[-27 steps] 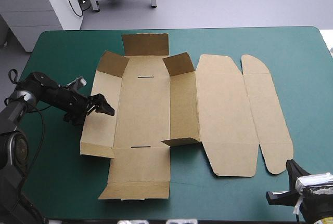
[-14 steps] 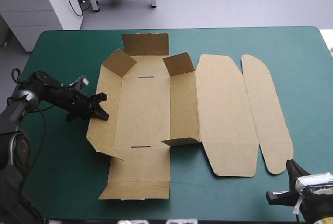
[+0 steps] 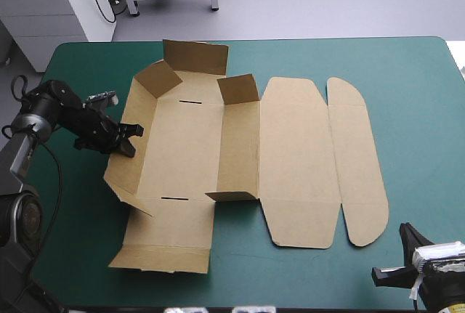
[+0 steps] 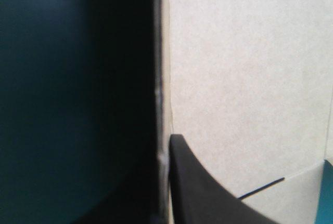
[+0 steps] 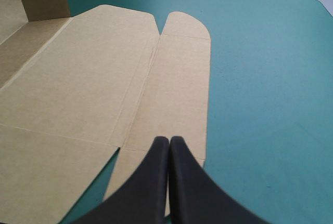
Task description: Fold the box
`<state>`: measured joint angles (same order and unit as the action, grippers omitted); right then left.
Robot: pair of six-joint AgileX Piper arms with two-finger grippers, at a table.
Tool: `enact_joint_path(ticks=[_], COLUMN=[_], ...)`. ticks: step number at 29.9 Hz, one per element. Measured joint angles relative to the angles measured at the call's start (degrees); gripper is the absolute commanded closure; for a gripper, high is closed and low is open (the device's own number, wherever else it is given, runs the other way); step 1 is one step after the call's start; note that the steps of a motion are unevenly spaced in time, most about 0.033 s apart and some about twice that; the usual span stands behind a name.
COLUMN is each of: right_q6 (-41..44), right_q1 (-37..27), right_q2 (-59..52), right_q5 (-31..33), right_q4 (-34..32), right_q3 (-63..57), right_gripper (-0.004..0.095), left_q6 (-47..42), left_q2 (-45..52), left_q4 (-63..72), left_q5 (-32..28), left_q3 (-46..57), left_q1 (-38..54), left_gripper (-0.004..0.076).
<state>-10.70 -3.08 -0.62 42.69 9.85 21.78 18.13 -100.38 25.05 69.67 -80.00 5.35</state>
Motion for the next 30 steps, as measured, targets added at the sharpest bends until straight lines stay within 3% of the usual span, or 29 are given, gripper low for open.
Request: enact_joint_path(ticks=[8, 13, 20, 30], right_q6=[0.00, 0.00, 0.00, 0.00], right_q1=[0.00, 0.00, 0.00, 0.00], right_q2=[0.00, 0.00, 0.00, 0.00], right_q5=[0.00, 0.00, 0.00, 0.00], right_q4=[0.00, 0.00, 0.00, 0.00], right_q3=[0.00, 0.00, 0.00, 0.00], right_gripper=[0.0922, 0.0922, 0.0922, 0.0922], left_q6=[-1.10, 5.93, 22.02, 26.04], left_q2=[0.23, -0.98, -3.87, -5.42], left_q4=[-14.36, -21.95, -35.24, -44.28], left_q5=[0.99, 1.23, 1.12, -8.34], left_q3=[-14.57, -21.64, -23.24, -23.29], left_q1=[-11.65, -20.00, -29.64, -35.11], left_gripper=[0.0732, 0.0732, 0.0732, 0.0732])
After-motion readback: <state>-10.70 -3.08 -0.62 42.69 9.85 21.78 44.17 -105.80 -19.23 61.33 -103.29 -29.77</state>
